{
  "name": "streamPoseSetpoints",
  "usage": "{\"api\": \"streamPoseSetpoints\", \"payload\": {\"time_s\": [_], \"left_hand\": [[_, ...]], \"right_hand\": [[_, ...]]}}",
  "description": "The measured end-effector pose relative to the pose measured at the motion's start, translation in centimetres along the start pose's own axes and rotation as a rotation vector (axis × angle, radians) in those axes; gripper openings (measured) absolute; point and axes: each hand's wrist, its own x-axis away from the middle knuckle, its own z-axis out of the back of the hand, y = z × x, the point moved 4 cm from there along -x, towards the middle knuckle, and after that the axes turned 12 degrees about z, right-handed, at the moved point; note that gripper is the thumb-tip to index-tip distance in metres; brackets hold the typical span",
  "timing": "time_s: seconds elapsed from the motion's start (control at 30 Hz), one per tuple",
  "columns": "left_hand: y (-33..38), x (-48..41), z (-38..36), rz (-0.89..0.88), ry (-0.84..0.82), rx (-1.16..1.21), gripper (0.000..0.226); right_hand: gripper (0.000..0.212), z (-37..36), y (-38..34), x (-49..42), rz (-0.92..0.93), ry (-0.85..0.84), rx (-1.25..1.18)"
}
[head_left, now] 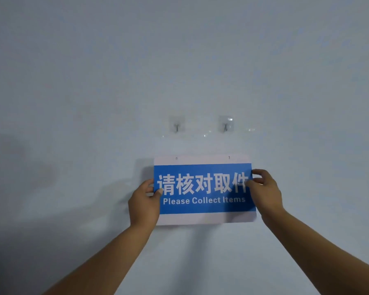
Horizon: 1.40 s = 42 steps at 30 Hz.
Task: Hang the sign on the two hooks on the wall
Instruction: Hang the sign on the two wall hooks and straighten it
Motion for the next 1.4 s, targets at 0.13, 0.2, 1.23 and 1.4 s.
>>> {"api": "streamPoseSetpoints", "payload": {"time_s": [0.13,0.2,1.23,1.4], "left_hand": [[3.4,-1.4,-0.2,-0.005,0.032,0.02,0.029],[4.3,-2.1,-0.6,0.005,0.03,0.03,0.029],[7.2,-6.5,-3.7,-0.057,0.011,-0.005,0.033],[7.2,-6.6,-3.3,-0.082,0.02,-0.047,0.034]], "right_hand": [[0.036,-0.2,-3.1,-1.9,0.049,0.016,-0.008],[0.038,-0.4,-4.2,-2.9,0.063,0.017,-0.001],[0.019,-2.1,-4.6,-8.5,0.137,0.002,0.081],[0.017,-2.7,-3.4,-8.3,0.102,-0.036,0.11]]}}
